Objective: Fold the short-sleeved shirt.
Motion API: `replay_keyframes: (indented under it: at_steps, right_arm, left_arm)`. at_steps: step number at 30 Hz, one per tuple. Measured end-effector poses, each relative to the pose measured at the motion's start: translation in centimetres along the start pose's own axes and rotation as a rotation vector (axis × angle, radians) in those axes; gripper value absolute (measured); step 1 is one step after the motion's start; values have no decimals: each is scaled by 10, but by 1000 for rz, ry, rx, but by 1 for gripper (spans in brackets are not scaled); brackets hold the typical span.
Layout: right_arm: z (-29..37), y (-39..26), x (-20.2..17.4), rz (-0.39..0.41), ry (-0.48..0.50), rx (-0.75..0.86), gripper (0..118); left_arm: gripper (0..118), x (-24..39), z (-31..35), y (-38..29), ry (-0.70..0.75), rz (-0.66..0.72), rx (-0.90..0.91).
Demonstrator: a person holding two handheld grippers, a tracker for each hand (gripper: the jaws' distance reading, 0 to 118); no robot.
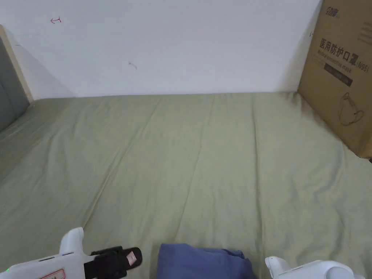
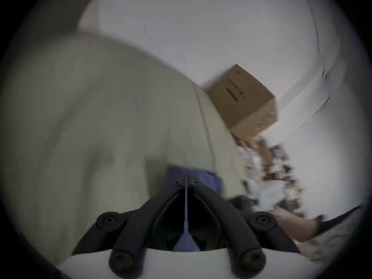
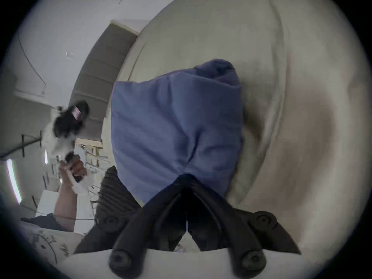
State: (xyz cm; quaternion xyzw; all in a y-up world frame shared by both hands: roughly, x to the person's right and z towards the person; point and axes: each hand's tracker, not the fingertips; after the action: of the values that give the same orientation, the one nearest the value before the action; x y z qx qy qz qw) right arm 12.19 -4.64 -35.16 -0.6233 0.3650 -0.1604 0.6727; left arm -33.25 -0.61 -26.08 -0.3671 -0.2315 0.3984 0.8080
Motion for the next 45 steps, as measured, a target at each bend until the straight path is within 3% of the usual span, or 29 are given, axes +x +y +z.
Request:
replay_keyframes:
  at_steps: [1,2,3,4,5,9,12,14,18,19,20,21,22,23,26,30,32,38,42,45]
  right_arm:
    - [0,0,1,8,3,-1,0]
    - [0,0,1,14,8,-1,0]
    - [0,-1,1,22,10,1,0]
    - [0,-1,1,28,11,3,0]
    - [0,-2,1,29,11,4,0]
    - [-1,-3,5,4,28,10,0]
    - [-1,-3,6,-11,35,11,0]
    - [-1,-2,6,-13,36,10,0]
    - [-2,-2,7,-19,35,10,0]
    - [-2,-3,8,-24,41,12,0]
    - [-2,-4,9,-28,44,15,0]
    - [-1,-4,10,-32,48,17,0]
    - [-1,-5,11,-50,81,29,0]
    - [-2,-5,10,-89,108,45,0]
    - [2,-7,6,-60,66,55,0]
    - [26,-7,-12,7,38,128,0]
    - [47,-4,-24,35,54,185,0]
    - [93,1,-63,164,-29,291,0]
    - [103,-1,-79,189,-72,320,0]
    - [103,-1,-79,166,-81,326,0]
  left_arm:
    - [32,-13,-7,-2,-36,22,-40]
    - [59,-24,-12,-3,-56,17,-76]
    - [99,-31,-19,-6,-59,23,-85]
    - [116,-39,-28,-7,-58,51,-110]
    - [118,-42,-37,-12,-90,92,-134]
    - [118,-61,-79,-24,-192,212,-205]
    - [118,-47,-107,-28,-296,133,-221]
    - [118,-43,-129,-33,-361,210,-301]
    - [117,-48,-132,-33,-356,180,-290]
    - [110,-51,-127,-32,-344,182,-281]
    - [86,-56,-120,-31,-265,166,-259]
    - [29,-61,-113,-29,-127,134,-258]
    - [24,-71,-111,-31,-35,121,-296]
    - [24,-73,-108,-33,-183,196,-292]
    - [24,-45,-109,-28,-91,78,-269]
    - [25,-22,-89,-16,-127,86,-251]
    - [25,-5,-61,3,-119,-24,-216]
    - [25,-17,42,70,85,-76,-162]
    - [25,-37,103,107,333,-129,-154]
    - [25,-57,139,127,498,-135,-149]
